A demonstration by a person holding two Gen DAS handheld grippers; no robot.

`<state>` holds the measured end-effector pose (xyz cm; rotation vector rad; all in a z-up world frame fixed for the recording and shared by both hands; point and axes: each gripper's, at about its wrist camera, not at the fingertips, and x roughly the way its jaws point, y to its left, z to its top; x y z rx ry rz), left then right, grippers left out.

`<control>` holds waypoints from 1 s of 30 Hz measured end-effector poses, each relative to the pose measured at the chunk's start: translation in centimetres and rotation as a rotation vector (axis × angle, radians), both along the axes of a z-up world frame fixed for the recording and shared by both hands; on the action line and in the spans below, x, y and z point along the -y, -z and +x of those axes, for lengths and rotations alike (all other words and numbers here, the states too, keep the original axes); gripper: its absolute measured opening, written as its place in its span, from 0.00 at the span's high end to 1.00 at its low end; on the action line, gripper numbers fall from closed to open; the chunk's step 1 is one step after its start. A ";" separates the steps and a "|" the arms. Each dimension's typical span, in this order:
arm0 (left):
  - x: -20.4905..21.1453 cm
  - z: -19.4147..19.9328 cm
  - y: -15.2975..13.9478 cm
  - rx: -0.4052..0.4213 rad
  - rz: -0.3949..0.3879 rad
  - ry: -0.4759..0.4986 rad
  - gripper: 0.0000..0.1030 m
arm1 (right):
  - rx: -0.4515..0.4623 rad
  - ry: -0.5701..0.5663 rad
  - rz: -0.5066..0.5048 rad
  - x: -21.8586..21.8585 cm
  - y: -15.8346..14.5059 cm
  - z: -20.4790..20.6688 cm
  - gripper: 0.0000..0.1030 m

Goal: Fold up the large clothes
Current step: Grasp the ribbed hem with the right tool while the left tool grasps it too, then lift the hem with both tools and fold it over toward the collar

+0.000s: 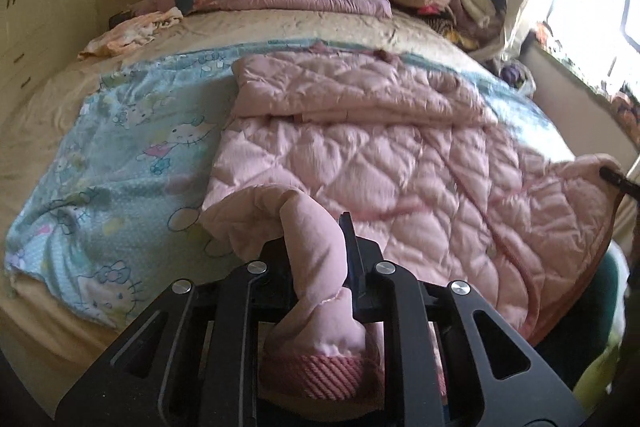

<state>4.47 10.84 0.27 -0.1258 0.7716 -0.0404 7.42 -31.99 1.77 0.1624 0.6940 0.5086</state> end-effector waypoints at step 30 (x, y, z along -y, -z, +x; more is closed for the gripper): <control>-3.0 5.1 -9.2 0.224 -0.135 -0.049 0.89 | 0.130 0.044 0.093 0.2 -8.6 6.3 0.78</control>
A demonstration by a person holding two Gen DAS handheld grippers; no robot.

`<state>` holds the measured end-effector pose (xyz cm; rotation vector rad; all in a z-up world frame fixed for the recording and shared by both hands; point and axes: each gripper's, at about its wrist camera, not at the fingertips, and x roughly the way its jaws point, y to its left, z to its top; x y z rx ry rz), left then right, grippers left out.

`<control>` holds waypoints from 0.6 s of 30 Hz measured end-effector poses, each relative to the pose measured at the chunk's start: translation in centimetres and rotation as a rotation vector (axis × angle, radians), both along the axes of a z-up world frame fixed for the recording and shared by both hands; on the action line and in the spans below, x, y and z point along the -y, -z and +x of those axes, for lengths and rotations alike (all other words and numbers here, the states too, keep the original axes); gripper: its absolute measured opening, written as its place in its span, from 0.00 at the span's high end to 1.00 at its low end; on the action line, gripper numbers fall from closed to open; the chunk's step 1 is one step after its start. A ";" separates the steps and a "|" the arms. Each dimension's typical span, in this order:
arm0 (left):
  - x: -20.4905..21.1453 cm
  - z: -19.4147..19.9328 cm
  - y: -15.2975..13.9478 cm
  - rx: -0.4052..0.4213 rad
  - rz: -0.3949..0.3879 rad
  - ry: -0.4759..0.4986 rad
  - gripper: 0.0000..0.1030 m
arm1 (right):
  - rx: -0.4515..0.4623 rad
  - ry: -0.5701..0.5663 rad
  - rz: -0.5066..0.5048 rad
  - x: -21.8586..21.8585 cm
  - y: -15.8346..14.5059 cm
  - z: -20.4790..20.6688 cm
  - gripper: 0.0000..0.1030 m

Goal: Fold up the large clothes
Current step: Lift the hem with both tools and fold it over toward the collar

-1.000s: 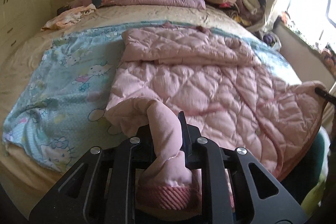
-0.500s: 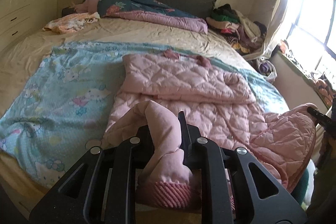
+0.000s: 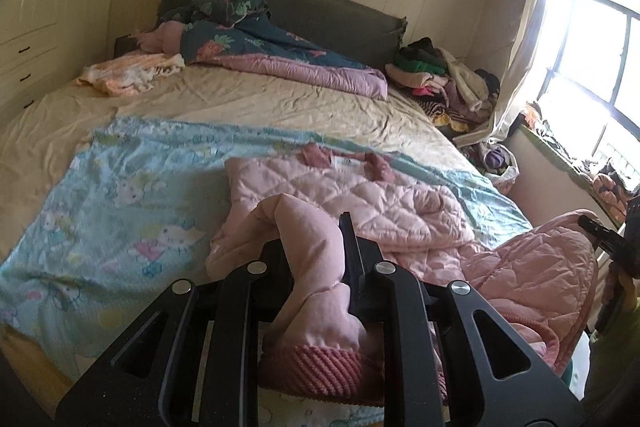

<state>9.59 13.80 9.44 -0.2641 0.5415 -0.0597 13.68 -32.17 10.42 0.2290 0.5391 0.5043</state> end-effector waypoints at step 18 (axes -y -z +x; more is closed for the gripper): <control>-2.2 2.9 -2.4 0.043 -0.058 -0.046 0.89 | 0.039 0.027 0.030 -0.2 -3.4 3.4 0.79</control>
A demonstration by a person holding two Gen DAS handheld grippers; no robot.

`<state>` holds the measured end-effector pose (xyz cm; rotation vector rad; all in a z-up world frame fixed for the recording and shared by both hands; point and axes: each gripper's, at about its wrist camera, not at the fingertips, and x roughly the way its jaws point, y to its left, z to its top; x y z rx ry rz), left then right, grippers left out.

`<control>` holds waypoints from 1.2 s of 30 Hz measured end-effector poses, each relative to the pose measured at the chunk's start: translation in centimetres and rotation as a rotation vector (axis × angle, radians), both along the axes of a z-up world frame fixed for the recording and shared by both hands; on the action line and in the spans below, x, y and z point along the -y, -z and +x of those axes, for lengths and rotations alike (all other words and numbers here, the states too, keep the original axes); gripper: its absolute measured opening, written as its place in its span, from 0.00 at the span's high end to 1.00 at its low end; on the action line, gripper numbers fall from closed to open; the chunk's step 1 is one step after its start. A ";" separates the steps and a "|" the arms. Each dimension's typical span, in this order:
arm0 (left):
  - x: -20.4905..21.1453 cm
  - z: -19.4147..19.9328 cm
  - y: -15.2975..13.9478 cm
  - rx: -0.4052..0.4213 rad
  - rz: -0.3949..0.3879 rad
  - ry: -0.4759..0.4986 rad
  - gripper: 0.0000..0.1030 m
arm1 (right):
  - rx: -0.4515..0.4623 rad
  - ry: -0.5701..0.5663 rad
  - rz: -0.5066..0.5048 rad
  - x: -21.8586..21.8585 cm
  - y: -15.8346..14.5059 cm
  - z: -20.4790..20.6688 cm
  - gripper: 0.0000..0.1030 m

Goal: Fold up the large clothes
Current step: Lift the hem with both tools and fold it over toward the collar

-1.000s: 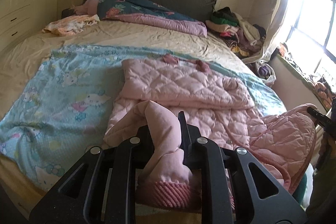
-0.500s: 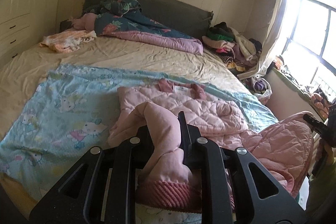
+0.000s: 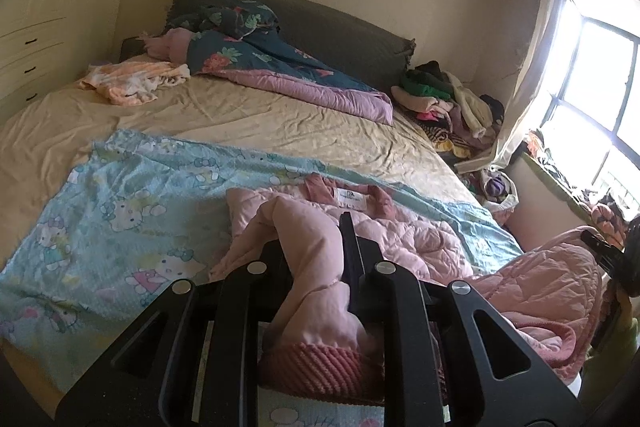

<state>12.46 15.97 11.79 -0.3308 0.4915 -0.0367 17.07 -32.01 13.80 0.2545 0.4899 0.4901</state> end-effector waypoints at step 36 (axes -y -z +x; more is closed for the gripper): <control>-1.0 8.4 2.3 -0.021 0.165 -0.118 0.89 | -0.179 0.147 -0.030 0.0 3.3 13.2 0.78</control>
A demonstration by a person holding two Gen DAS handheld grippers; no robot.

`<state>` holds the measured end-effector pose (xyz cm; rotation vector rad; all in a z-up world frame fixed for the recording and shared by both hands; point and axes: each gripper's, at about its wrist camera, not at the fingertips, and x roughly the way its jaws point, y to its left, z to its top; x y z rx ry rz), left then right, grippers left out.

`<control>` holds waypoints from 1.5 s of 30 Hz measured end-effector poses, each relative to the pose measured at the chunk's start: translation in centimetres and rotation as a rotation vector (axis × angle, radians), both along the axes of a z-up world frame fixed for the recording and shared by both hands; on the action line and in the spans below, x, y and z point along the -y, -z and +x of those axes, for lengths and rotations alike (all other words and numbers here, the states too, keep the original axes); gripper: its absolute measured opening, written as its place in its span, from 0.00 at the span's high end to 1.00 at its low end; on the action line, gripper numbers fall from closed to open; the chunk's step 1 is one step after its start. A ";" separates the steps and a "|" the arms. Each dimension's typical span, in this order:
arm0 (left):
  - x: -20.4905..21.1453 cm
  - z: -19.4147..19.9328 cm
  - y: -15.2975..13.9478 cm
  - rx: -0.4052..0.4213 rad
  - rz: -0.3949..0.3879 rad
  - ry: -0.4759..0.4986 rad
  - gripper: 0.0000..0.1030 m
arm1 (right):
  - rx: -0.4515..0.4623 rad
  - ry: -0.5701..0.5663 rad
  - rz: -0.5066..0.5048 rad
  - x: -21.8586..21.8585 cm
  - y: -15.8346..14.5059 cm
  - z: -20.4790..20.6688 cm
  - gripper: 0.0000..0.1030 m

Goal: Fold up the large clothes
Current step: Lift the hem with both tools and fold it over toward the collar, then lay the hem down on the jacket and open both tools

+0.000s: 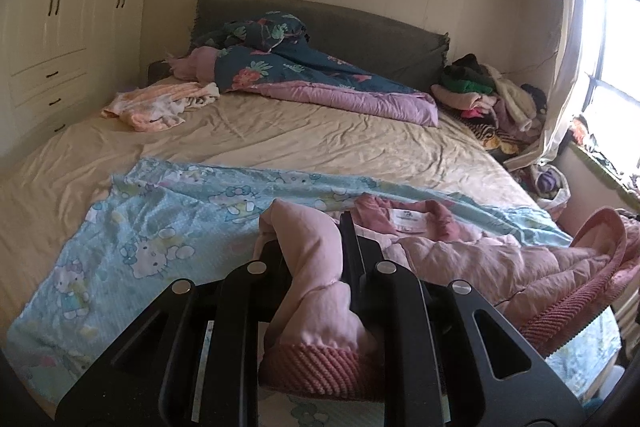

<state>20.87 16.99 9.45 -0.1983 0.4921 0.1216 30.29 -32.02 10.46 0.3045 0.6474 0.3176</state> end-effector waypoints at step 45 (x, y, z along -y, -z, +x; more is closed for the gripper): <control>0.6 4.7 2.4 0.053 0.010 0.015 0.12 | -0.114 -0.058 -0.131 -4.2 13.7 7.7 0.13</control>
